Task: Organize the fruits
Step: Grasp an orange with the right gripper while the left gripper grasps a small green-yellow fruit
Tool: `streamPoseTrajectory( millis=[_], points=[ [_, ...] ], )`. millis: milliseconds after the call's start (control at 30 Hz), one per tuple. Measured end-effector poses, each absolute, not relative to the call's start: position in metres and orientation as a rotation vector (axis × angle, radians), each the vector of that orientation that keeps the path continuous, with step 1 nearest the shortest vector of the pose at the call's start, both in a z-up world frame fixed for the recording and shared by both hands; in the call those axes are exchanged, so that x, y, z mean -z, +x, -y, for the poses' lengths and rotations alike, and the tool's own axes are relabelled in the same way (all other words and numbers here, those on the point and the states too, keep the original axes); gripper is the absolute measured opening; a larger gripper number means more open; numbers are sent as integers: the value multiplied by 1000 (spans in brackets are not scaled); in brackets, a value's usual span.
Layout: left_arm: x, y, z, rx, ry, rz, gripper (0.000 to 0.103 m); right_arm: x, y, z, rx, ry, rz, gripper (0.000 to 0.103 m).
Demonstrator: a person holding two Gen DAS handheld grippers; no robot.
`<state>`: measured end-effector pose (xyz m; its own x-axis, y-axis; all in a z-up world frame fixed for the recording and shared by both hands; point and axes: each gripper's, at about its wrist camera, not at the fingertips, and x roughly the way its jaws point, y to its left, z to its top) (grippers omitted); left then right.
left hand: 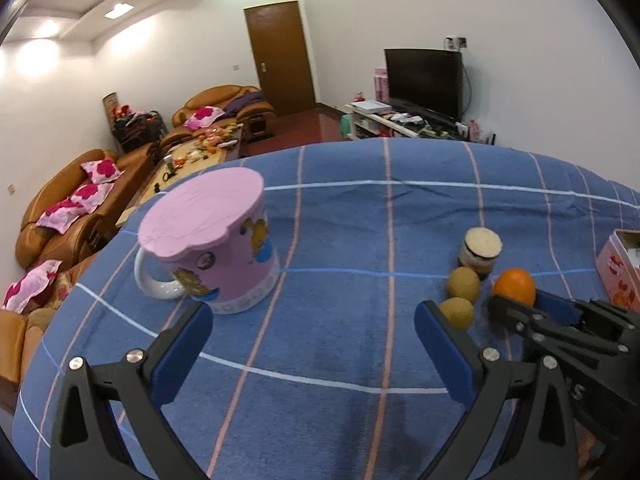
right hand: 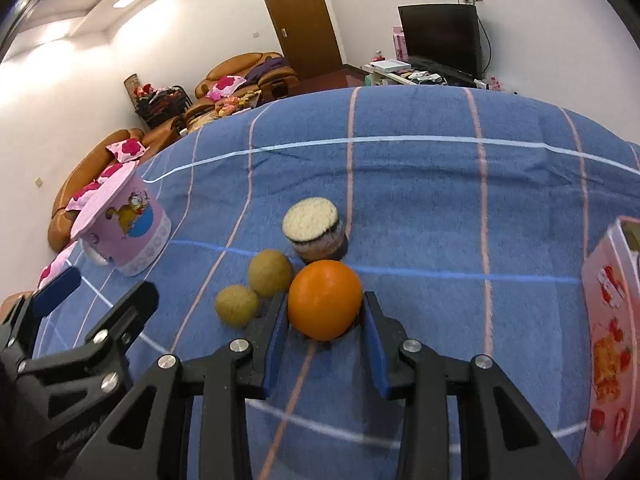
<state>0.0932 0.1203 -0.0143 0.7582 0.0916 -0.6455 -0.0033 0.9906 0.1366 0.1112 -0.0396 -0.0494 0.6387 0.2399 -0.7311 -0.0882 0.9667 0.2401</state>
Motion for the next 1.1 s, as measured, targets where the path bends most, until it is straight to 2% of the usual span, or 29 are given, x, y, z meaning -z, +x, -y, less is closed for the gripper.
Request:
streamPoseTrajectory(
  millis=[133,300,367,667,733,800,867,967,1033,1100],
  points=[
    [14,91,-115,-10,149,-704,102,36,76,50,-152,134,-768,38],
    [20,92,-110,95,143,-750,75,19,21,67,-112,7,-647,38],
    [23,93,-106,131,148,-763,70,13,13,77,-98,7,-628,38],
    [25,101,-77,267,133,-792,68,12,9,97,-90,55,-620,38],
    [29,108,-68,259,160,-813,61,11,8,97,-95,53,-621,38],
    [34,116,-63,251,165,-845,48,11,10,98,-97,53,-624,38],
    [39,123,-63,269,145,-886,41,13,11,97,-98,55,-628,38],
    [37,123,-69,296,108,-886,36,13,13,97,-102,58,-633,38],
    [36,124,-74,290,89,-885,29,14,14,96,-104,57,-636,38],
    [35,123,-79,297,61,-883,29,13,14,96,-103,58,-631,38]
  ],
)
